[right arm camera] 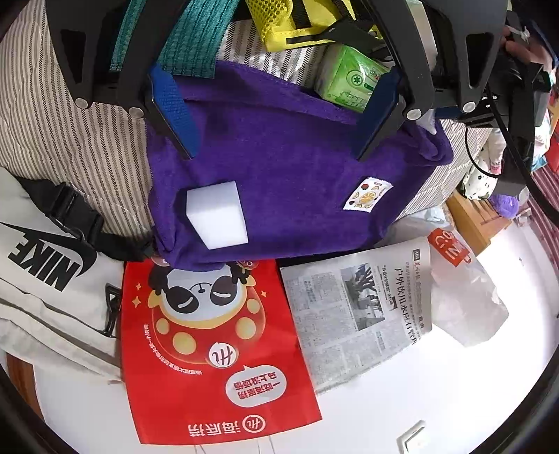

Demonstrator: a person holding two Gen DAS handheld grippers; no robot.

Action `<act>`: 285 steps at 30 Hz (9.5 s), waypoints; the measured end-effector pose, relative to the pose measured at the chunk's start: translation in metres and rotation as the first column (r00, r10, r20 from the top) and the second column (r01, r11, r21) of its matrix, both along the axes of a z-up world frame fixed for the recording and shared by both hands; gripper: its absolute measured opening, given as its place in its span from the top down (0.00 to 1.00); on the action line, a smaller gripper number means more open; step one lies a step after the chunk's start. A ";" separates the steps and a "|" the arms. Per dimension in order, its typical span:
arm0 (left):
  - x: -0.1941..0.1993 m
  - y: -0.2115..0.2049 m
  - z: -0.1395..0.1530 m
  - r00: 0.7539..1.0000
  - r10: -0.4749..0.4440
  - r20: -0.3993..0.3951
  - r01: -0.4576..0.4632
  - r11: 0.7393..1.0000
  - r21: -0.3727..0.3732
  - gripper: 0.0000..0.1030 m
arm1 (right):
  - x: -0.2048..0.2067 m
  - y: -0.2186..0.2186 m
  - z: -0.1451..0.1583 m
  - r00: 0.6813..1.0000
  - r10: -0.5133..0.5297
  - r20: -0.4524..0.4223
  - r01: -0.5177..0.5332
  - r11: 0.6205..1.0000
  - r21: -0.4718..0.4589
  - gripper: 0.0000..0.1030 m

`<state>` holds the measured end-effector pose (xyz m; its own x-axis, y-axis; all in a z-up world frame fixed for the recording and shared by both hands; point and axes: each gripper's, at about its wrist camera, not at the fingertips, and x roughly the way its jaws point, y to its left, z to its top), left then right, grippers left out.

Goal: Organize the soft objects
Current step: 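Grasp the grey wipe beside the towel with the left tool, then grasp the teal ribbed cloth with the right tool while the left tool holds the grey wipe, then carry the teal cloth onto the purple towel beside the sponge with the right tool, then release the teal cloth with the right tool while the left tool lowers the grey wipe onto the towel, then release the grey wipe on the towel and grasp the green snack packet with the left tool, then reach the right tool to the yellow-black mesh bag while the left tool holds the green packet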

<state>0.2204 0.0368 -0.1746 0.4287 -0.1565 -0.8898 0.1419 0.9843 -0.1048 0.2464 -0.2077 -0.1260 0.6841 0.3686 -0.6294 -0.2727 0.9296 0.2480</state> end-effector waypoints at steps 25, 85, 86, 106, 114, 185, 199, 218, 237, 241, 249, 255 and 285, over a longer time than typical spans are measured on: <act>-0.036 0.067 0.091 0.967 0.066 0.246 -0.003 0.969 -0.247 0.89 | -0.027 -0.017 0.020 1.000 -0.029 -0.004 0.029 0.999 -0.045 0.15; -0.088 0.079 0.053 0.981 0.088 0.170 -0.032 0.951 -0.306 0.89 | -0.077 -0.041 0.014 0.975 -0.185 -0.125 0.152 0.960 -0.235 0.15; -0.088 0.079 0.056 0.980 0.089 0.180 -0.031 0.952 -0.305 0.89 | -0.075 -0.038 0.017 0.977 -0.178 -0.120 0.146 0.961 -0.235 0.15; -0.023 0.068 0.081 0.974 0.063 0.217 0.004 0.956 -0.295 0.89 | 0.030 -0.006 0.018 0.988 -0.119 -0.097 0.096 0.972 -0.216 0.15; -0.004 0.072 0.081 0.973 0.060 0.223 0.008 0.956 -0.293 0.89 | 0.070 0.003 -0.005 0.989 -0.119 -0.090 0.096 0.971 -0.219 0.15; 0.071 0.015 0.019 0.998 0.031 0.056 -0.031 0.999 0.009 0.46 | 0.048 -0.044 -0.003 0.984 -0.177 0.009 0.177 0.984 0.016 0.05; 0.019 0.023 0.056 0.996 0.027 0.089 -0.038 0.990 0.133 0.35 | 0.045 -0.043 0.001 0.986 -0.167 0.027 0.166 0.985 0.040 0.05; -0.063 0.045 0.005 0.950 -0.295 0.106 0.270 0.943 0.196 0.31 | -0.062 -0.042 0.029 0.995 -0.100 -0.014 0.099 0.993 -0.063 0.05; -0.084 0.044 0.007 0.972 -0.216 0.097 0.200 0.968 0.149 0.41 | -0.126 -0.024 0.012 0.985 -0.112 -0.130 0.099 0.990 -0.099 0.05; -0.085 0.054 0.008 0.978 -0.189 0.094 0.180 0.979 0.091 0.53 | -0.130 -0.020 0.007 0.986 -0.104 -0.130 0.086 0.987 -0.136 0.05; -0.092 0.063 0.010 0.988 -0.084 0.127 0.086 0.996 -0.006 0.79 | -0.131 -0.021 -0.004 0.980 -0.115 -0.164 0.094 0.987 -0.131 0.05; -0.097 0.064 0.005 0.982 -0.017 0.187 0.023 0.999 -0.033 0.78 | -0.121 -0.014 -0.010 0.978 -0.102 -0.182 0.076 0.986 -0.146 0.05; -0.098 0.064 0.003 0.978 -0.009 0.210 0.020 0.999 -0.047 0.74 | -0.075 0.020 -0.047 0.964 0.112 -0.241 -0.141 0.984 -0.109 0.10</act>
